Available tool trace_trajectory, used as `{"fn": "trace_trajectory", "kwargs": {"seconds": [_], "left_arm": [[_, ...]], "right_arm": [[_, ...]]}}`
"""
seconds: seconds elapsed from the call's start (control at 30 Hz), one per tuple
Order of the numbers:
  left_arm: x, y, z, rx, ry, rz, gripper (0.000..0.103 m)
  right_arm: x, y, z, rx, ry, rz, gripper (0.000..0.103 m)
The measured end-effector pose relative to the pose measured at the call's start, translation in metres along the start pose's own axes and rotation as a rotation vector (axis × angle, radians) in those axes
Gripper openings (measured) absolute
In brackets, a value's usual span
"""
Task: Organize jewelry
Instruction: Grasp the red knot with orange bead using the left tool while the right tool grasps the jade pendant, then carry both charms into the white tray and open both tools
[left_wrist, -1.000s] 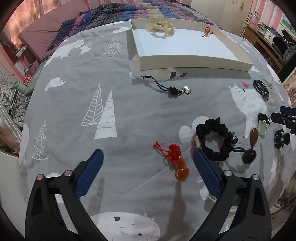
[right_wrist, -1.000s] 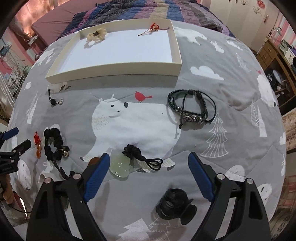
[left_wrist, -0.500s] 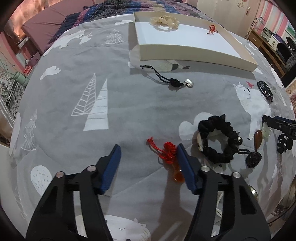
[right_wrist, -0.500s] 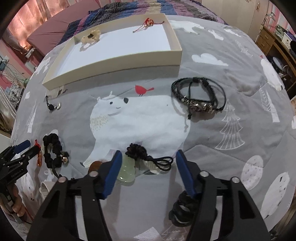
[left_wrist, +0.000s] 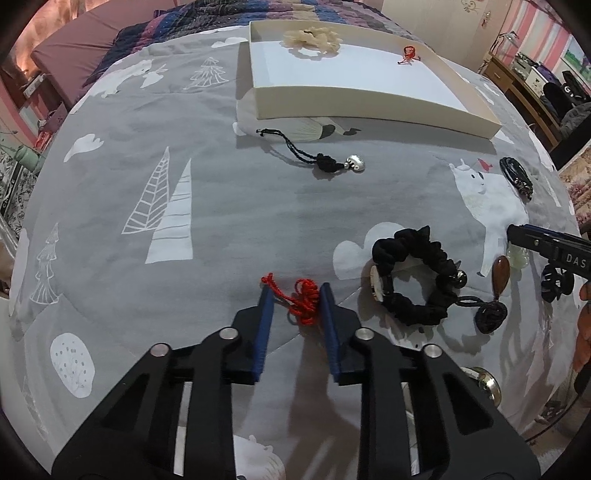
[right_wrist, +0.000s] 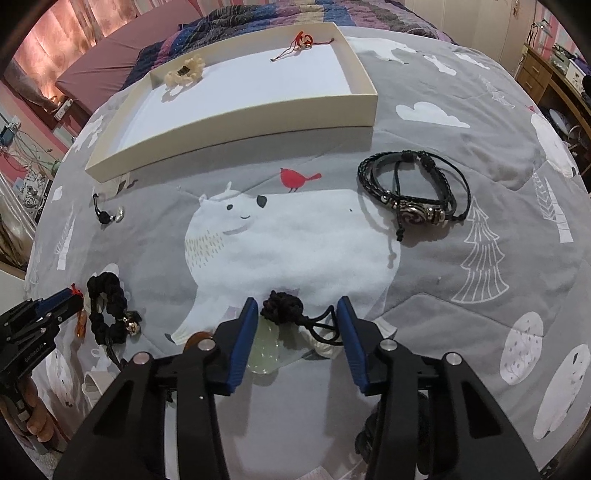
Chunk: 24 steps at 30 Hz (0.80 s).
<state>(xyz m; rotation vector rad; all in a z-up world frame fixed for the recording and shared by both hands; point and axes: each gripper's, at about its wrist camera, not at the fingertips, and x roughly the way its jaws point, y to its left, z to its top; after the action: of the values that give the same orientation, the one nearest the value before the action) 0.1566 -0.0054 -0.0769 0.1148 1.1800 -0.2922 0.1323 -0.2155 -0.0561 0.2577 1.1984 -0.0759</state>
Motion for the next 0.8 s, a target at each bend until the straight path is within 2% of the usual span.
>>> {"fn": "trace_trajectory", "kwargs": {"seconds": [0.17, 0.23, 0.3, 0.4, 0.63, 0.8], "left_arm": [[0.002, 0.001, 0.004, -0.017, 0.01, -0.031, 0.012], [0.003, 0.001, 0.005, -0.023, 0.015, -0.033, 0.009], [0.002, 0.0, 0.005, -0.024, 0.024, -0.039, 0.008], [0.001, 0.001, 0.004, -0.029, 0.038, -0.051, 0.007], [-0.004, 0.007, 0.001, -0.052, 0.046, -0.071, 0.007], [-0.019, 0.007, 0.006, -0.051, 0.004, -0.09, 0.006]], "right_arm": [[0.001, -0.001, 0.001, 0.009, -0.015, 0.007, 0.042], [0.001, 0.0, 0.001, 0.005, -0.019, 0.016, 0.032], [0.001, 0.001, 0.001, 0.001, -0.017, 0.024, 0.026], [0.0, 0.001, -0.001, -0.007, -0.021, 0.028, 0.022], [-0.006, -0.002, -0.003, -0.007, -0.033, 0.043, 0.02], [-0.016, -0.005, -0.003, -0.003, -0.058, 0.046, 0.02]]}}
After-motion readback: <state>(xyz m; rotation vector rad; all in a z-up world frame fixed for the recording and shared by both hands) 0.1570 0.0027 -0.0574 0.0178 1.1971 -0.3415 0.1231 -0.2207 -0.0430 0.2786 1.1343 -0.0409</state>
